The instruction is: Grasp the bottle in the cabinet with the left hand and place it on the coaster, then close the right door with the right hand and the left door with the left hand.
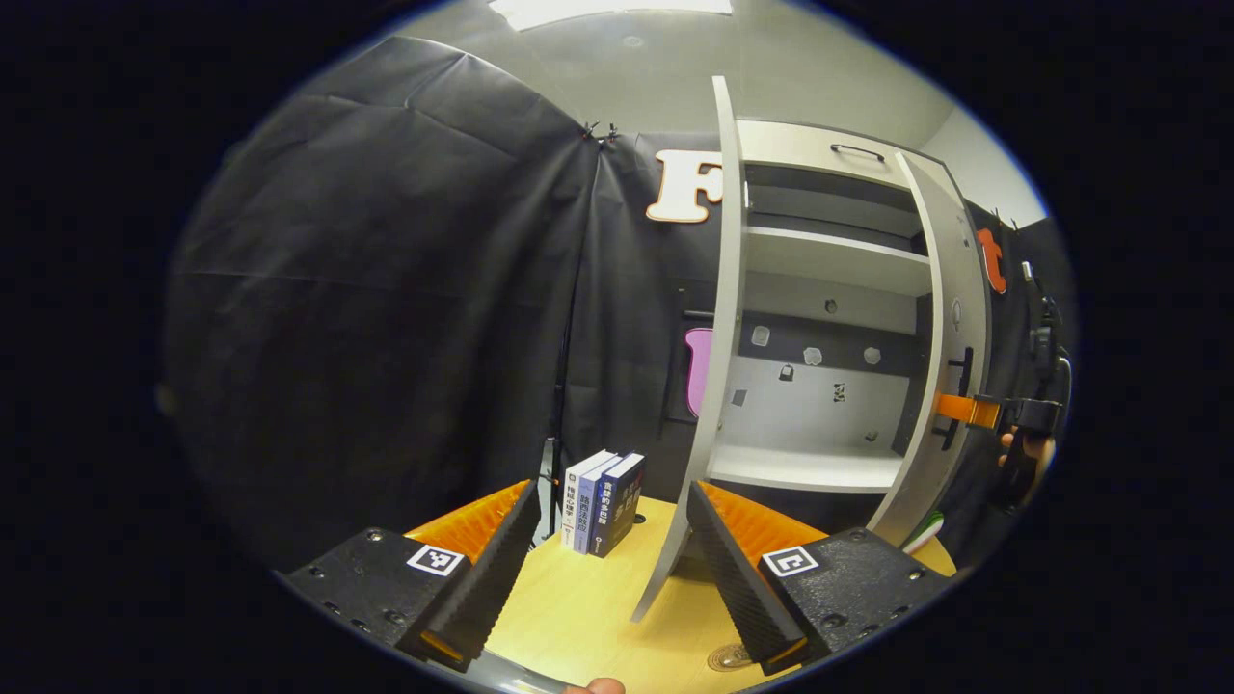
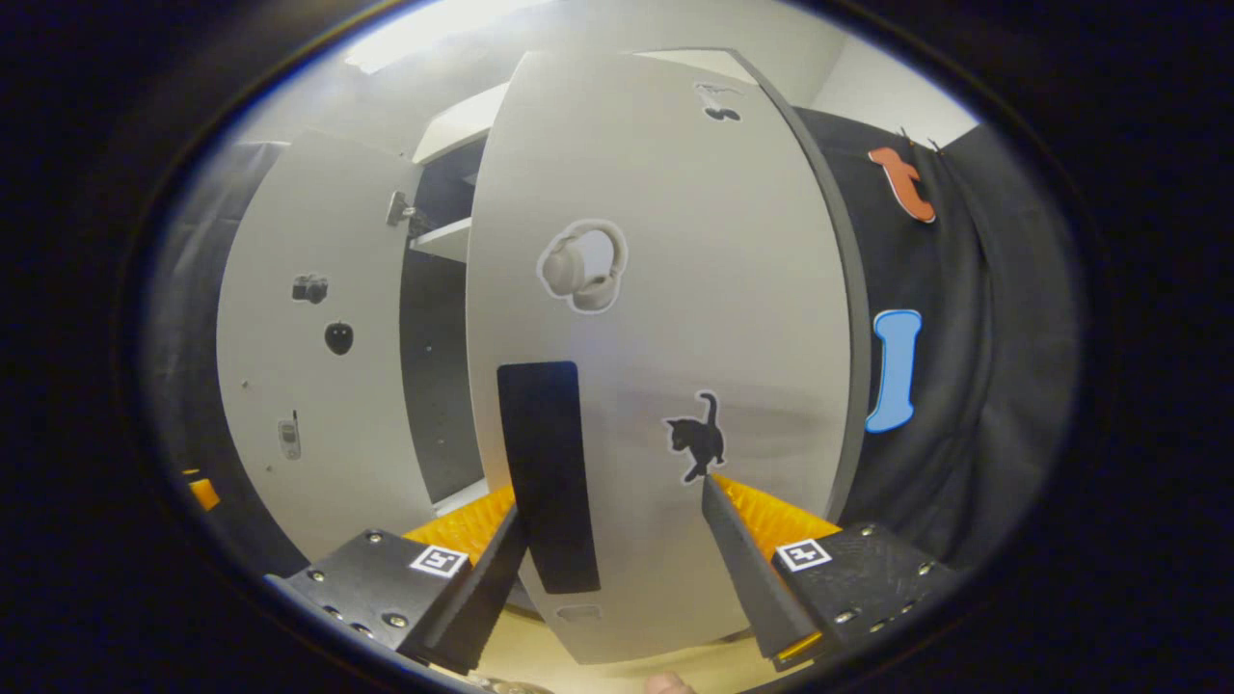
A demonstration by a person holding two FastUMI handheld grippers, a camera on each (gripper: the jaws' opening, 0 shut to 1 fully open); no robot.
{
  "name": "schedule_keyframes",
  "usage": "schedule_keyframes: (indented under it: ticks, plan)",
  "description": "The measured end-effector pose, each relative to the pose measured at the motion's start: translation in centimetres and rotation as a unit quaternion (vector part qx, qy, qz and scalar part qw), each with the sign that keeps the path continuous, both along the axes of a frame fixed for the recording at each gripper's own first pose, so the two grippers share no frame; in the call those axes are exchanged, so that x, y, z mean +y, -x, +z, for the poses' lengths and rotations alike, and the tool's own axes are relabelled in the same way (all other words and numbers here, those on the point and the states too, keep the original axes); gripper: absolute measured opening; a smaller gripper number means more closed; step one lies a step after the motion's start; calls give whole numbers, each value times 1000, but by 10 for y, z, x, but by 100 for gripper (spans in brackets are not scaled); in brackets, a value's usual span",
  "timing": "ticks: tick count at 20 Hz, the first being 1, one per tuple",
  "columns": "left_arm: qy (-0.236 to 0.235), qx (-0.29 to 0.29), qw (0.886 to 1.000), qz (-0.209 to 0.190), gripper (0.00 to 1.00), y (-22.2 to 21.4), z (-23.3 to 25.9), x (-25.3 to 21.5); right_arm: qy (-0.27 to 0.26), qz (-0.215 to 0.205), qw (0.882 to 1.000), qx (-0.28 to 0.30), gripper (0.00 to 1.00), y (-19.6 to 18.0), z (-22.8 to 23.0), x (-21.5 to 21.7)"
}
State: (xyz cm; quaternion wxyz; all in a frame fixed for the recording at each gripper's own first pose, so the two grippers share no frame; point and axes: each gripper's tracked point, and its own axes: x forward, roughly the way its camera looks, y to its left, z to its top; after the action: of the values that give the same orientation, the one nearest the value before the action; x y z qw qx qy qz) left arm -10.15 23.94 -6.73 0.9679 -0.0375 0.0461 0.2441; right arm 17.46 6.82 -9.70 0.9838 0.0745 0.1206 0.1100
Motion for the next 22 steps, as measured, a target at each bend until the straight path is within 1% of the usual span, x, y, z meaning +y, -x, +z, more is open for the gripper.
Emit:
schedule_keyframes:
  ticks: [1,3,4,5,6,7,8,9,10,11,15,16,17,18,19,20,21,22]
  plan:
    - [0,-1,1000,1,97,-1,1,3,-2,-2,1000,1,100,-4,0,1]
    - [0,0,1000,3,97,-2,0,8,3,-7,1000,-3,100,-7,0,4]
    - [-1,0,1000,4,94,-3,0,10,7,-9,1000,-6,100,-7,0,4]
    - [-2,1,1000,5,97,-4,-1,14,11,-12,1000,-7,100,-8,0,5]
    - [-3,2,1000,5,97,-5,-1,18,13,-17,1000,-6,100,-11,-1,8]
    - [-4,2,1000,6,94,-6,-1,21,15,-21,1000,-7,97,-14,-2,9]
    - [-4,2,1000,6,94,-7,0,24,15,-24,1000,-6,100,-17,-4,10]
    - [-5,2,1000,6,93,-7,0,25,14,-27,1000,-6,100,-19,-5,11]
    - [-6,3,1000,6,94,-8,0,28,13,-29,999,-5,97,-23,-5,13]
    - [-7,3,1000,8,97,-7,0,30,12,-30,999,-6,100,-27,-5,15]
    - [-8,7,1000,15,97,-8,-2,40,10,-37,999,-6,100,-44,-7,21]
    - [-9,7,1000,17,94,-9,-1,43,8,-38,999,-7,100,-46,-8,23]
    - [-10,7,1000,18,97,-10,0,46,7,-43,999,-7,100,-49,-8,23]
    - [-12,7,1000,21,94,-10,0,48,10,-47,999,-10,100,-50,-8,24]
    - [-14,6,1000,22,96,-10,2,49,12,-51,999,-12,100,-52,-9,24]
    - [-16,7,1000,22,94,-11,3,50,13,-56,998,-13,100,-55,-9,25]
    - [-17,8,1000,22,97,-12,3,51,13,-60,998,-14,100,-57,-9,25]
    - [-20,10,1000,23,97,-12,2,53,15,-65,998,-16,100,-58,-10,25]
